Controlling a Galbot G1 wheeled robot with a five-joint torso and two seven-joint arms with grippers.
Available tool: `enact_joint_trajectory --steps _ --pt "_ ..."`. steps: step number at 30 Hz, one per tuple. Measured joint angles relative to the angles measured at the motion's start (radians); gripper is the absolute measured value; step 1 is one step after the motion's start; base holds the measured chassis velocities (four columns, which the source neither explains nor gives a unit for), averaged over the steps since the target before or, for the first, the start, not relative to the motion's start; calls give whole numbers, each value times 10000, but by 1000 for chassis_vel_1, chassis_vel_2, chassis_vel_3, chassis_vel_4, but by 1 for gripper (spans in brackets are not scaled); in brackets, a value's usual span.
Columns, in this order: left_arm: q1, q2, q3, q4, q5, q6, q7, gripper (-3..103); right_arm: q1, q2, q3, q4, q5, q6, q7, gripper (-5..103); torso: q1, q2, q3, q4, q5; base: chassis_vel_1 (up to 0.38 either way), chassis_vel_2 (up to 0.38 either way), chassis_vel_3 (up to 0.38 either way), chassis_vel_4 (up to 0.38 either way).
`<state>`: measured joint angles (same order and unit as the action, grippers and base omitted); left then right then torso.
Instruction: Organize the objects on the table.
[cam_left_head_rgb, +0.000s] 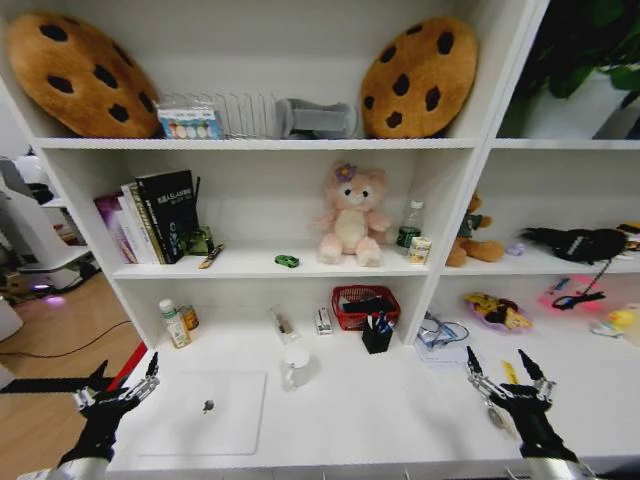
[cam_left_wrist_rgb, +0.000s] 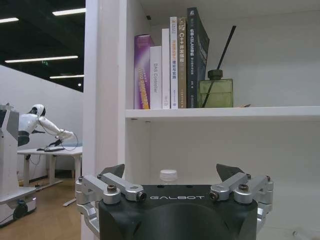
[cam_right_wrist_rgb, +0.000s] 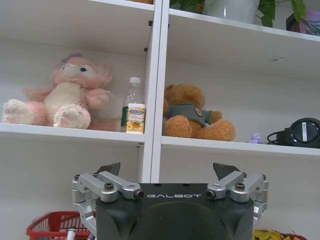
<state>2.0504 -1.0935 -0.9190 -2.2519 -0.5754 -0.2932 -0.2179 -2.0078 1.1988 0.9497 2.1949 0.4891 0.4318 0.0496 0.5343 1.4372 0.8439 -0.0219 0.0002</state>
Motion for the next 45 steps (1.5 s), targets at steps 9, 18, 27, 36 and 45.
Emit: enact_joint_trajectory --steps 9,18,27,36,45 --pt "0 0 0 0 0 0 0 100 0 -1 1 0 0 0 0 100 1 0 0 1 -5 126 121 -121 -125" --pt "0 0 0 0 0 0 0 100 0 0 1 0 0 0 0 100 0 1 -1 4 -5 138 127 -140 -140" --pt "0 0 0 0 0 0 0 100 0 0 1 0 0 0 0 100 1 0 0 1 1 25 31 -29 -30" --pt "0 0 0 0 0 0 0 100 0 0 2 0 0 1 0 100 2 -1 1 3 -1 15 -9 -18 13" --pt "0 0 0 0 0 0 0 100 0 0 2 0 0 1 0 100 0 0 0 1 -1 141 -127 -152 135"
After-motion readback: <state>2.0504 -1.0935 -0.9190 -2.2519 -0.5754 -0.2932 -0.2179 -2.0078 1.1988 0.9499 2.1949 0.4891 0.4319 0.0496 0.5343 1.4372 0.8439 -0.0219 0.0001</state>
